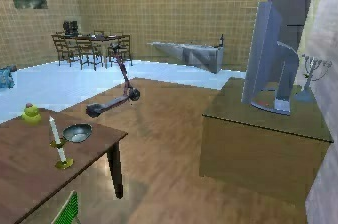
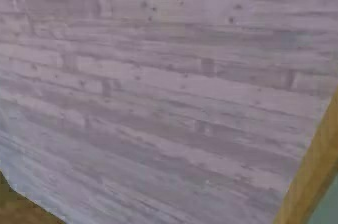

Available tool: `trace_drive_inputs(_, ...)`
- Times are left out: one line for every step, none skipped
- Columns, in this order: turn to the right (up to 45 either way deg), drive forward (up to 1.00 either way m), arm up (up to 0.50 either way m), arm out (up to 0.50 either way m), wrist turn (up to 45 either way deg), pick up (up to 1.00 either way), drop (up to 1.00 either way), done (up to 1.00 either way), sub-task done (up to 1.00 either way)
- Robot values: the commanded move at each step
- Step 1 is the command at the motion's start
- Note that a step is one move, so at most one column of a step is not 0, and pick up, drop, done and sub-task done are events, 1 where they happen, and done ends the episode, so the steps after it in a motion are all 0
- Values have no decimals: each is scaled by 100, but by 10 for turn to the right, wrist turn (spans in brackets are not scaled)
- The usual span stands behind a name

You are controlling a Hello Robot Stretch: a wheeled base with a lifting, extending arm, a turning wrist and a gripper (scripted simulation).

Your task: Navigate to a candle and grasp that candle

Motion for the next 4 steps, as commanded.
trace_drive_inputs(0, 35, 0, 0, 0, 0, 0, 0, 0)
trace_drive_inputs(-450, 0, 0, 0, 0, 0, 0, 0, 0)
trace_drive_inputs(-450, 0, 0, 0, 0, 0, 0, 0, 0)
trace_drive_inputs(-390, 0, 0, 0, 0, 0, 0, 0, 0)
